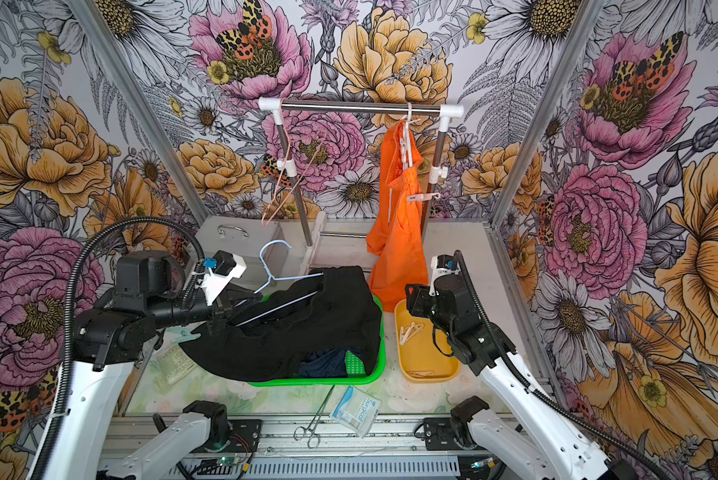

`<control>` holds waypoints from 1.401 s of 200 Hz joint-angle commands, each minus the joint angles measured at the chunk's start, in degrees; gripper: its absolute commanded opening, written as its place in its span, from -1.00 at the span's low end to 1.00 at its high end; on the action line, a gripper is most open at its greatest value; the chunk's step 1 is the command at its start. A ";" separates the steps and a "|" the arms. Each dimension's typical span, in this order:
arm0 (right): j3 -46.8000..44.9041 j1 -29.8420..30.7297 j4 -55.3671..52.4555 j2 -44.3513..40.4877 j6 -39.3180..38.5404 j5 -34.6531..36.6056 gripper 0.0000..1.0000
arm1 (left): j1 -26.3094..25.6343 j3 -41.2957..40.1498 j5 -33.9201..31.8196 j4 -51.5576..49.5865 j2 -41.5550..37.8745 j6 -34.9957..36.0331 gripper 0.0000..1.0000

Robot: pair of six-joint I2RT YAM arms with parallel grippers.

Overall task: Remove the clothespins securing shorts to the hanger
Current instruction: Place the clothespin in the storage box, then remove the clothespin from the hanger.

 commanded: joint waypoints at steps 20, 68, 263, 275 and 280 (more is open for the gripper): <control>6.04 9.99 7.52 1.98 -6.86 -2.37 0.01 | -0.66 3.05 -6.11 -2.39 -0.36 1.66 -1.00; 14.35 21.21 13.22 9.65 -13.20 -2.63 0.00 | -1.82 2.96 -5.57 -2.26 0.95 0.86 -1.00; 19.25 29.32 22.73 18.37 -12.31 5.74 -0.02 | -21.85 -4.03 -10.69 25.51 10.30 -17.19 -1.00; 20.03 29.32 22.73 19.17 -12.67 6.20 -0.02 | -22.27 -4.22 -10.63 25.65 10.39 -17.27 -1.00; 20.24 29.32 22.73 19.59 -12.79 6.66 -0.02 | -22.53 -4.33 -10.59 25.83 10.37 -17.27 -1.00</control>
